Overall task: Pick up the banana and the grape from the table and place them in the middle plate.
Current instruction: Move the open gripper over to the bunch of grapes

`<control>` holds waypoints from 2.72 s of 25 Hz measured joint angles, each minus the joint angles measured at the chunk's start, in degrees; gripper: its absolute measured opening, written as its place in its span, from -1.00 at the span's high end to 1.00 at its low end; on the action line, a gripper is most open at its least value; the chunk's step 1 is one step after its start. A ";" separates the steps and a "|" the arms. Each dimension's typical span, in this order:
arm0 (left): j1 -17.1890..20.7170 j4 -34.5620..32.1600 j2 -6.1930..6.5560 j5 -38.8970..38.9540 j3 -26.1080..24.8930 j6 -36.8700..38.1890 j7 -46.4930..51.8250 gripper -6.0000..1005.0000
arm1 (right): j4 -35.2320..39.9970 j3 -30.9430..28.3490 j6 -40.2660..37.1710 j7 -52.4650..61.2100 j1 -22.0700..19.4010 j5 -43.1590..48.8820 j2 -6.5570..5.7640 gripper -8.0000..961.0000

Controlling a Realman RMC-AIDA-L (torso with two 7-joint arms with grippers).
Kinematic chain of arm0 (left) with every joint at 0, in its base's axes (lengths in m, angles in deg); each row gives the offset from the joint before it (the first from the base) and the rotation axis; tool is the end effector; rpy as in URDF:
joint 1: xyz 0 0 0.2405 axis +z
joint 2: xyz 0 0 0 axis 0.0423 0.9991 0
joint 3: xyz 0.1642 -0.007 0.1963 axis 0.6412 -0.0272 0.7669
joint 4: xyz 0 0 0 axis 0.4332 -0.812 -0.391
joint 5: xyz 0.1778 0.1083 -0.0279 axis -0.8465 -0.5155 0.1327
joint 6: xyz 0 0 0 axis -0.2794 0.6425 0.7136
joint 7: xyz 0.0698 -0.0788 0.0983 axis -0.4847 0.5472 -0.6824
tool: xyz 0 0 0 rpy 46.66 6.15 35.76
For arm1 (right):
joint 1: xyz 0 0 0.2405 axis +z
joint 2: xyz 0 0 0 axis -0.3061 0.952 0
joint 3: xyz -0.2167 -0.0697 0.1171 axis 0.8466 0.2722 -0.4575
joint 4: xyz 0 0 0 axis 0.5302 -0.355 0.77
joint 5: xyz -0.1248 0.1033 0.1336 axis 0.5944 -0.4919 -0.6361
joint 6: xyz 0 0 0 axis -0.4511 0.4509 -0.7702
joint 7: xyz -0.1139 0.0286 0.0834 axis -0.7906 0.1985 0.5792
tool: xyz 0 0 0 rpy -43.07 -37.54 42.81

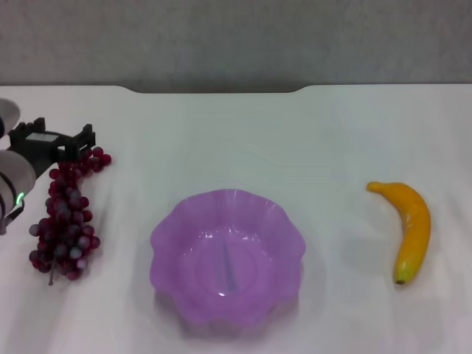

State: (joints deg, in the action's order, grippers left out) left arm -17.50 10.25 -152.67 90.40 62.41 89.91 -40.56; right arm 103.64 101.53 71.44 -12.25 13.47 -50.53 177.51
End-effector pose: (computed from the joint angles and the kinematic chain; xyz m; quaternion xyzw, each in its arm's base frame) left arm -0.2851 0.4072 0.0210 -0.7437 -0.3275 -0.1313 0.5678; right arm 0.3209 0.4174 0.1229 -0.7036 0.5215 0.1364 0.4630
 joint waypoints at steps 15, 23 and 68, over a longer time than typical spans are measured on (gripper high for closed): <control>-1.99 -0.08 -1.25 -0.10 -0.30 0.37 -2.01 -0.71 | -12.92 -1.52 -12.59 -29.52 0.91 -36.54 -0.03 -0.85; -2.86 0.56 -1.31 0.31 -0.78 0.23 -2.19 -0.71 | -18.67 -1.57 -22.39 -29.28 9.08 -18.94 -0.20 -0.85; -7.67 4.04 -2.34 -0.05 -3.75 5.88 -2.37 -0.70 | -48.49 12.22 0.17 -113.47 8.89 -108.58 0.88 -0.85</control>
State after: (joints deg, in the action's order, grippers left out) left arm -25.17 14.29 -155.02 90.36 58.65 95.79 -42.93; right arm 55.15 113.75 71.61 -125.72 22.36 -159.11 178.39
